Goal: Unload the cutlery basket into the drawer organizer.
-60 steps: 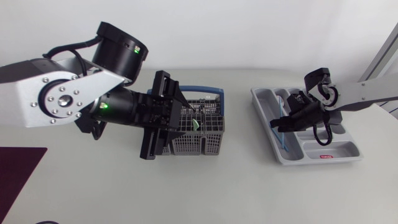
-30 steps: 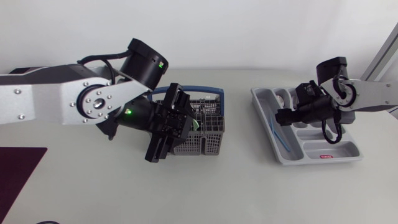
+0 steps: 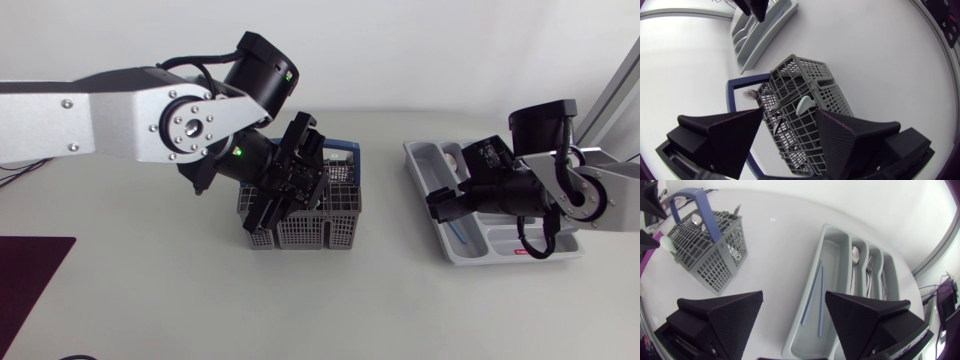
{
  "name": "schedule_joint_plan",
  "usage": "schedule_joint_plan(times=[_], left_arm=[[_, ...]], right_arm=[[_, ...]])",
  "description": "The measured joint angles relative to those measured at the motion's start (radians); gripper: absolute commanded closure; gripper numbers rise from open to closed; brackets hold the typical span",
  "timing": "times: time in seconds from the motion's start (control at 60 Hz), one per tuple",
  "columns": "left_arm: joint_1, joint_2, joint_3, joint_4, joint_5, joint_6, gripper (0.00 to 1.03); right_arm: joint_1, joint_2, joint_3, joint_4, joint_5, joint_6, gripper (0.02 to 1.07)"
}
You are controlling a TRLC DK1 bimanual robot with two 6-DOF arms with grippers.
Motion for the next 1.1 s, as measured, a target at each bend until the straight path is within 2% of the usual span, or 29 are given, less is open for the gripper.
schedule_joint_plan(times=[0.133, 0.383, 0.467, 0.617, 0.75, 0.9, 1.017, 1.1], left_arm=[[-0.005, 0.011, 0.012, -0.002, -0.005, 0.023, 0.18], [-0.011, 0.022, 0.013, -0.005, -0.008, 0.041, 0.31], [-0.012, 0.024, 0.013, -0.005, -0.008, 0.042, 0.40], [-0.016, 0.024, 0.013, -0.005, -0.008, 0.044, 0.40], [-0.016, 0.024, 0.012, -0.005, -0.022, 0.048, 0.50], [-0.018, 0.031, 0.010, -0.005, -0.031, 0.064, 0.66], [-0.023, 0.034, 0.000, -0.005, -0.031, 0.067, 0.66], [-0.028, 0.037, -0.002, -0.005, -0.034, 0.067, 0.72]], right_arm=[[0.090, -0.071, -0.053, 0.028, 0.026, -0.018, 0.17], [0.288, -0.184, -0.177, 0.125, 0.027, -0.051, 0.17], [0.302, -0.185, -0.184, 0.132, 0.005, -0.052, 0.17], [0.310, -0.212, -0.192, 0.131, -0.022, -0.055, 0.17], [0.335, -0.240, -0.192, 0.128, -0.024, -0.055, 0.17], [0.336, -0.256, -0.196, 0.128, -0.024, -0.056, 0.17], [0.341, -0.268, -0.210, 0.127, -0.024, -0.059, 0.17], [0.341, -0.270, -0.211, 0.127, -0.024, -0.059, 0.17]])
